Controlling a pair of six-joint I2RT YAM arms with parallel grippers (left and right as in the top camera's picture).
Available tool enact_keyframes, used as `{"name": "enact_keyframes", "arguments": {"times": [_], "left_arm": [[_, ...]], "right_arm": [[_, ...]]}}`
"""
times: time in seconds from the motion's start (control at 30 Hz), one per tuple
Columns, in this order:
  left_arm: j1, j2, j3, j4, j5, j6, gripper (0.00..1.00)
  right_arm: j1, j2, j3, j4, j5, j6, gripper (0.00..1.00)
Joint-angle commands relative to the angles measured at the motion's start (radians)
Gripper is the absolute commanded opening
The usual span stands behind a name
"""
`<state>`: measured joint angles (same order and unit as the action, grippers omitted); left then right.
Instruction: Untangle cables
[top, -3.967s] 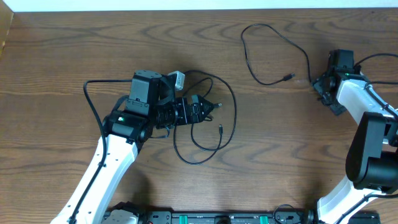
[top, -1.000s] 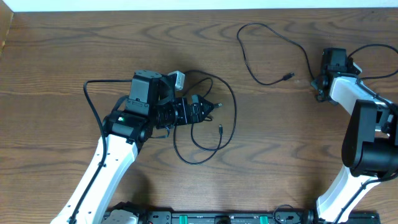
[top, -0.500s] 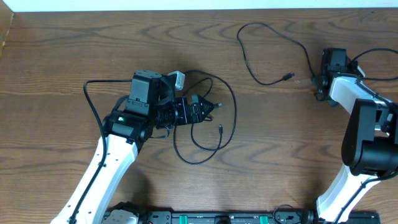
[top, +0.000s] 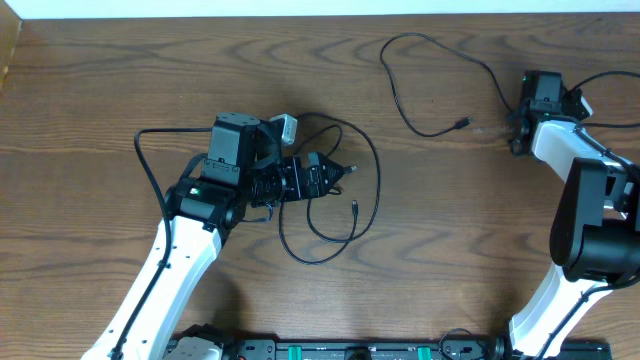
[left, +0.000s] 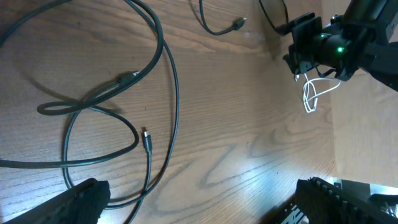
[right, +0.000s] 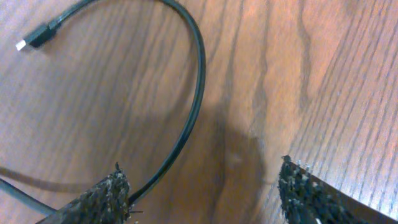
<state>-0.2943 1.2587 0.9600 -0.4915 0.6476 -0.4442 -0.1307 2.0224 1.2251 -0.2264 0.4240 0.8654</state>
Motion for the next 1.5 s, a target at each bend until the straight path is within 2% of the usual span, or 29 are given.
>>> {"name": "enact_keyframes", "arguments": {"times": [0.0, 0.1, 0.23, 0.43, 0.57, 0.7, 0.83, 1.23, 1.37, 1.47], "left_arm": [[0.005, -0.005, 0.008, -0.002, -0.006, 0.006, 1.0], [0.005, -0.005, 0.008, -0.002, -0.006, 0.006, 1.0], [0.005, -0.005, 0.008, -0.002, -0.006, 0.006, 1.0], [0.005, -0.005, 0.008, -0.002, -0.006, 0.006, 1.0], [0.005, -0.005, 0.008, -0.002, -0.006, 0.006, 1.0], [0.005, -0.005, 0.008, -0.002, -0.006, 0.006, 1.0], [0.005, -0.005, 0.008, -0.002, -0.006, 0.006, 1.0], [0.005, -0.005, 0.008, -0.002, -0.006, 0.006, 1.0], [0.005, -0.005, 0.008, -0.002, -0.006, 0.006, 1.0], [0.005, -0.005, 0.008, -0.002, -0.006, 0.006, 1.0]], "right_arm": [[-0.012, 0.028, 0.017, 0.032, 0.034, -0.046, 0.72], [-0.012, 0.031, 0.017, 0.092, 0.05, -0.166, 0.73], [-0.012, 0.031, 0.017, 0.096, 0.106, -0.192, 0.76], [-0.012, 0.031, 0.017, 0.096, 0.067, -0.194, 0.79], [-0.012, 0.031, 0.017, 0.125, -0.045, -0.239, 0.82], [-0.014, 0.031, 0.017, 0.143, 0.008, -0.178, 0.83], [-0.014, 0.048, 0.017, 0.214, 0.046, -0.221, 0.79], [-0.014, 0.126, 0.017, 0.238, 0.132, -0.223, 0.78], [-0.014, 0.142, 0.017, 0.236, 0.13, -0.216, 0.74], [-0.014, 0.163, 0.017, 0.225, 0.108, -0.216, 0.59]]}}
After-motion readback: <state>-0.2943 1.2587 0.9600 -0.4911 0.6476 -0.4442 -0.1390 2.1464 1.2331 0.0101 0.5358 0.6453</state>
